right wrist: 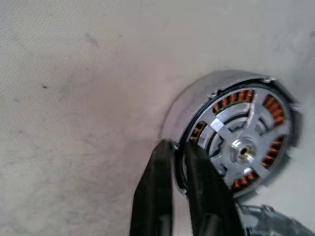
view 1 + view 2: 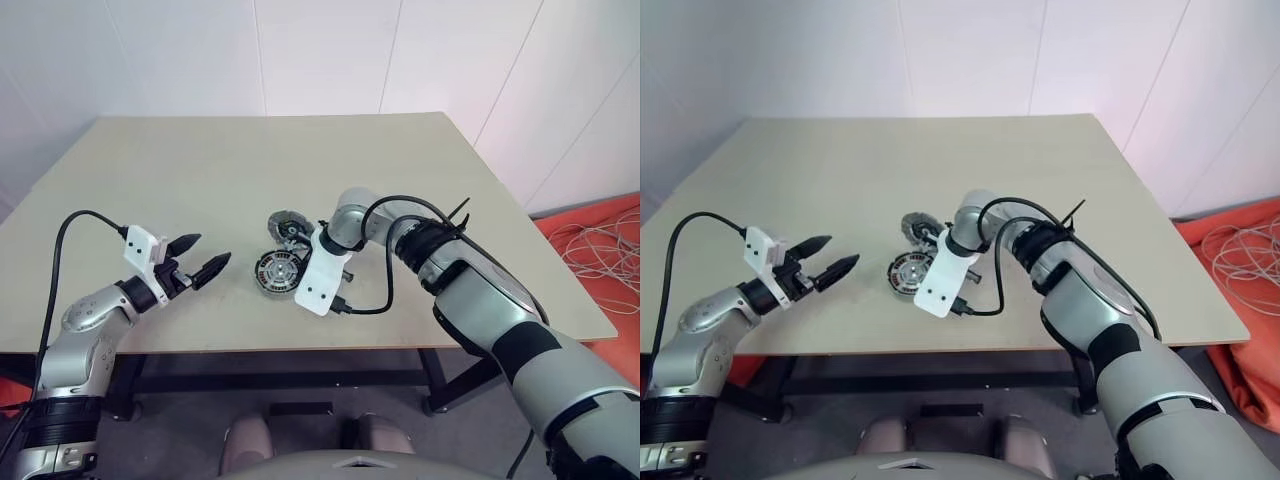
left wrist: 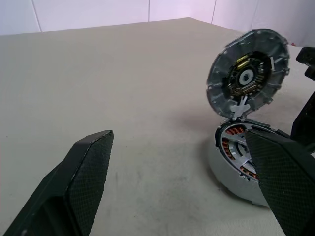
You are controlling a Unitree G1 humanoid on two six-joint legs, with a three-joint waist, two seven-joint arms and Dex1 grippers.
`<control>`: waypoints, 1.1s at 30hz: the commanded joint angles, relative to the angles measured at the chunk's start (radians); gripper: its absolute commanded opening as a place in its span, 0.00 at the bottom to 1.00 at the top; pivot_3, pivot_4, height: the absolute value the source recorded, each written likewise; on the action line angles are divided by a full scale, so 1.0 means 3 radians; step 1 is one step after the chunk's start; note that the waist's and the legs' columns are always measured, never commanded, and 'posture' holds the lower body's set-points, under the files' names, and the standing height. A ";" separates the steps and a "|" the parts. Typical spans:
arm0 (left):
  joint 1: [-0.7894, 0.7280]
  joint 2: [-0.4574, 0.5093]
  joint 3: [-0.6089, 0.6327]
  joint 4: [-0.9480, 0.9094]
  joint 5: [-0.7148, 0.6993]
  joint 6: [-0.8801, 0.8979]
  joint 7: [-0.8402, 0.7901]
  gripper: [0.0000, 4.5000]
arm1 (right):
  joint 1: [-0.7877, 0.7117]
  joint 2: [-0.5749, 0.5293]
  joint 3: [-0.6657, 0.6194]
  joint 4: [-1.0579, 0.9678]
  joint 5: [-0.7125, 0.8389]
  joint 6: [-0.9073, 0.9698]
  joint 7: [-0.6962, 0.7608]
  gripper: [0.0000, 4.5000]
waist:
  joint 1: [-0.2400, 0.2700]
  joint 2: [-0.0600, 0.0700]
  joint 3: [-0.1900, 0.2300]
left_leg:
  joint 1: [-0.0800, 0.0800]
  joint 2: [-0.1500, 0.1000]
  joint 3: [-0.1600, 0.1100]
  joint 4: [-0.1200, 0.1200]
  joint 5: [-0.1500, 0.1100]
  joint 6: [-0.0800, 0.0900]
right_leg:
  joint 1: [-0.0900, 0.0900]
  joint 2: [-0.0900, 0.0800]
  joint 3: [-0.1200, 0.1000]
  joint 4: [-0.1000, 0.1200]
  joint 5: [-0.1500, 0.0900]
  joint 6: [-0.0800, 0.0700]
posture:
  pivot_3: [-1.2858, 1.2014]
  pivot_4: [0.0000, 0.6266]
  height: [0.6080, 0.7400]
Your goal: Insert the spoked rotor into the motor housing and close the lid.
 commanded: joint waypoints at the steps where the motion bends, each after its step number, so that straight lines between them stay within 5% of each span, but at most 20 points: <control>1: -0.0068 -0.0007 0.0031 -0.0096 -0.0001 -0.0067 0.0017 1.00 | -0.0086 0.0046 -0.0012 -0.0001 0.0024 -0.0017 0.0016 0.00 | -0.0014 0.0001 0.0001 | 0.0000 0.0001 0.0000 -0.0001 0.0000 0.0000 | -0.0001 0.0000 0.0000 0.0000 0.0000 0.0000 | 0.52 0.00 1.00; 11: -0.0088 -0.0051 -0.0005 -0.0062 0.0030 -0.0094 0.0013 1.00 | -0.0036 -0.0015 -0.0124 -0.0469 0.0131 0.0688 0.0367 0.00 | -0.0058 0.0003 0.0002 | -0.0002 0.0003 -0.0001 0.0004 0.0000 0.0000 | -0.0001 0.0001 -0.0001 0.0001 0.0000 0.0000 | 0.52 0.00 1.00; 18: -0.0214 -0.0055 -0.0069 0.0055 0.0075 -0.0096 -0.0030 1.00 | 0.0115 -0.0155 -0.0356 -0.1319 0.0207 0.2435 0.1050 0.00 | -0.0044 0.0002 0.0005 | -0.0009 0.0003 -0.0003 0.0012 -0.0001 0.0002 | -0.0002 0.0001 -0.0001 0.0002 0.0000 0.0000 | 0.52 0.00 1.00; 27: -0.0465 -0.0104 -0.0178 0.0333 0.0158 -0.0178 -0.0091 1.00 | 0.0217 0.0099 -0.0346 -0.1668 0.0136 0.4028 0.1057 0.00 | -0.0049 0.0003 0.0006 | -0.0009 0.0007 -0.0003 0.0011 -0.0001 0.0001 | -0.0006 0.0002 -0.0002 0.0005 0.0000 0.0000 | 0.52 0.00 1.00; 33: -0.0512 -0.0161 -0.0237 0.0427 0.0198 -0.0232 -0.0115 1.00 | 0.0160 0.0280 -0.0275 -0.1540 0.0150 0.4471 0.0957 0.00 | -0.0019 0.0006 0.0008 | -0.0012 0.0006 -0.0003 0.0010 -0.0001 0.0000 | -0.0008 0.0001 -0.0002 0.0003 0.0000 0.0000 | 0.52 0.00 1.00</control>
